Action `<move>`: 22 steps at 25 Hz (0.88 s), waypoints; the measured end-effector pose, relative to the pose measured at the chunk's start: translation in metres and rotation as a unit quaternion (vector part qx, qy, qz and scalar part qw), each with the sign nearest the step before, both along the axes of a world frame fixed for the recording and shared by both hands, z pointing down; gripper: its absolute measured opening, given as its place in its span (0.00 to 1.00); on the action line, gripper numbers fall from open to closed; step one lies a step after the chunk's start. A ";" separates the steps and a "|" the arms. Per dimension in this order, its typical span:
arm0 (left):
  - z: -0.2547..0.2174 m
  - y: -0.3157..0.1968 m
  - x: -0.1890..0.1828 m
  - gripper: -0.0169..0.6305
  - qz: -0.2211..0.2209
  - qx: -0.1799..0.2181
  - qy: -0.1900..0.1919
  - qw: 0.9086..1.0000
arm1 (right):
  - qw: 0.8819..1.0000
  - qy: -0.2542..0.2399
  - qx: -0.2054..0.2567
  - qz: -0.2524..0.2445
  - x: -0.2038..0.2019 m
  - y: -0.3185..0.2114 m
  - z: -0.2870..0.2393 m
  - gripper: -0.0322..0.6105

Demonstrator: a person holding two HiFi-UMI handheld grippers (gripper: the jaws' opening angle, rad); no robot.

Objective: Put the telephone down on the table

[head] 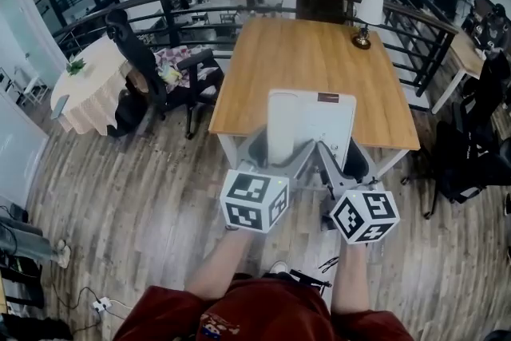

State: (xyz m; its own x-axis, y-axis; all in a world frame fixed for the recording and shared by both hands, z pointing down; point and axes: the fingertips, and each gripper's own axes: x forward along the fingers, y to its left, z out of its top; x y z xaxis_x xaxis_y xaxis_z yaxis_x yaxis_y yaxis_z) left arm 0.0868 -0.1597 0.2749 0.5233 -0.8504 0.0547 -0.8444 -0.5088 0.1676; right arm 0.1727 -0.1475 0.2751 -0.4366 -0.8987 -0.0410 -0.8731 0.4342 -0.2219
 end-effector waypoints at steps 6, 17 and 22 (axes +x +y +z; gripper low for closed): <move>0.007 -0.030 0.006 0.64 -0.010 -0.005 -0.004 1.000 | 1.000 -0.005 -0.006 -0.011 0.006 -0.031 0.008 0.49; 0.020 -0.095 -0.008 0.64 -0.005 -0.016 0.003 1.000 | 1.000 0.005 -0.017 -0.006 -0.008 -0.095 0.019 0.49; 0.023 -0.136 -0.025 0.64 -0.003 -0.024 0.009 1.000 | 1.000 0.010 -0.025 -0.003 -0.025 -0.136 0.021 0.49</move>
